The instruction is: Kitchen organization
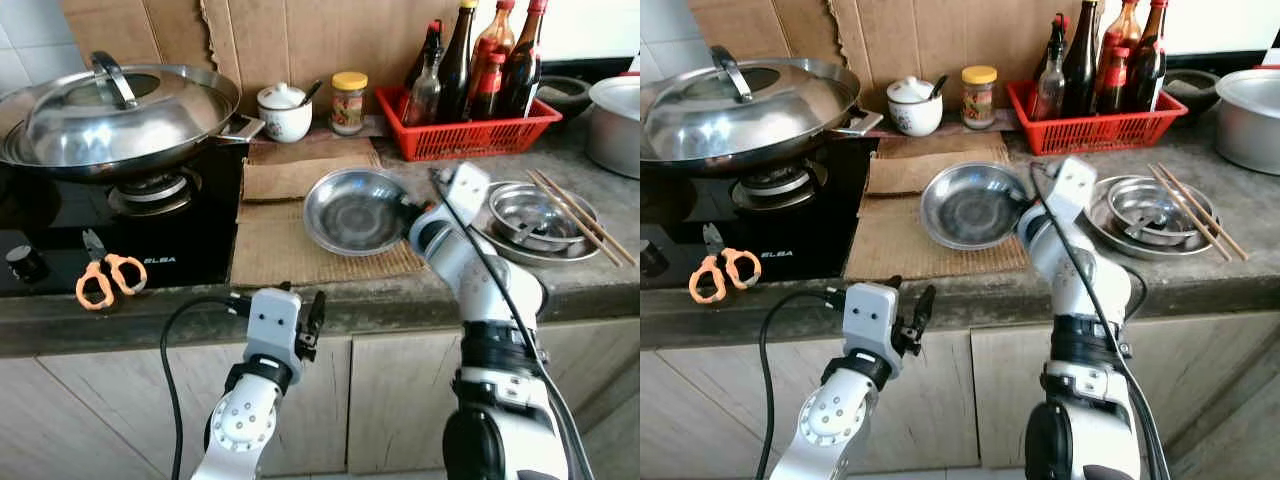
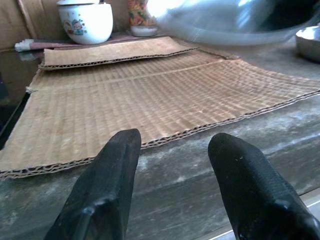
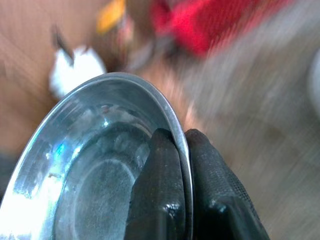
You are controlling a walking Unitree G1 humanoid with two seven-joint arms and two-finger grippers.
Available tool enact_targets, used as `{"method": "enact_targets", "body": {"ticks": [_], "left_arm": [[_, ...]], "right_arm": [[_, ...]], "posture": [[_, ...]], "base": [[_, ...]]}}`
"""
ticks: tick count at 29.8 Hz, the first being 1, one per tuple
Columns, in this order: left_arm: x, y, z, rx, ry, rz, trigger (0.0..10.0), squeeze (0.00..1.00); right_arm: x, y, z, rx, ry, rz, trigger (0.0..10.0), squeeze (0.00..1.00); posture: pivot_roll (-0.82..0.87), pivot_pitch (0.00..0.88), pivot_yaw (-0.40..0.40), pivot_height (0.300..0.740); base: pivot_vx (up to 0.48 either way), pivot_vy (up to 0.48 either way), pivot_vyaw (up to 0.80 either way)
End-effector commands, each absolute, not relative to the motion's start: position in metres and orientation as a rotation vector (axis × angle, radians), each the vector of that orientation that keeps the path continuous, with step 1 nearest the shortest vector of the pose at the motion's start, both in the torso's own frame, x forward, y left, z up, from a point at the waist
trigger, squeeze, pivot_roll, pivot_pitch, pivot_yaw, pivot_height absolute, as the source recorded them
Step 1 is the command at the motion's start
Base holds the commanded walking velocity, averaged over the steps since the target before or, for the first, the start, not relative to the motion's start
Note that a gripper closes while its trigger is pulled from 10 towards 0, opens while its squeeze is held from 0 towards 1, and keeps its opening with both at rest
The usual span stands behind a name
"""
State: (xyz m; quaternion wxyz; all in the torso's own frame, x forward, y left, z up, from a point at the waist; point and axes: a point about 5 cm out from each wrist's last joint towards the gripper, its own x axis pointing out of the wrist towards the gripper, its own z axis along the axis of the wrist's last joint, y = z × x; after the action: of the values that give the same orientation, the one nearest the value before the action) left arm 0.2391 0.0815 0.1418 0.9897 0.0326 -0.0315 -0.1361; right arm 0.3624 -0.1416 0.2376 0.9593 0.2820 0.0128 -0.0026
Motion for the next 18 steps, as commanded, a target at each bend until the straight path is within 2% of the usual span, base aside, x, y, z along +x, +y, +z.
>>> {"method": "enact_targets", "body": {"ticks": [1, 4, 9, 15, 18], "left_arm": [[0.240, 0.081, 0.143, 0.065, -0.071, -0.275, 10.0, 0.00], [0.241, 0.082, 0.143, 0.063, -0.072, -0.271, 10.0, 0.00], [0.241, 0.083, 0.148, 0.055, -0.093, -0.267, 10.0, 0.00], [0.241, 0.082, 0.151, 0.061, -0.104, -0.265, 10.0, 0.00], [0.241, 0.083, 0.152, 0.060, -0.108, -0.263, 10.0, 0.00]], "right_arm": [[0.354, -0.126, 0.236, 0.604, -0.022, 0.013, 0.0, 0.00], [0.344, -0.127, 0.245, 0.557, -0.131, 0.015, 0.0, 0.00], [0.314, -0.117, 0.251, 0.308, -0.288, 0.109, 0.0, 0.00], [0.290, -0.119, 0.243, 0.097, -0.380, 0.108, 0.0, 0.00], [0.286, -0.127, 0.238, 0.063, -0.383, 0.066, 0.0, 0.00]], "posture": [[0.06, 0.010, -0.014, 0.740], [0.06, 0.011, -0.009, 0.740], [0.05, 0.010, -0.006, 0.740], [0.05, 0.012, -0.001, 0.740], [0.04, 0.012, 0.003, 0.740]], "base": [[0.000, 0.000, 0.00], [0.000, 0.000, 0.00], [0.000, 0.000, 0.00], [0.000, 0.000, 0.00], [0.000, 0.000, 0.00]]}}
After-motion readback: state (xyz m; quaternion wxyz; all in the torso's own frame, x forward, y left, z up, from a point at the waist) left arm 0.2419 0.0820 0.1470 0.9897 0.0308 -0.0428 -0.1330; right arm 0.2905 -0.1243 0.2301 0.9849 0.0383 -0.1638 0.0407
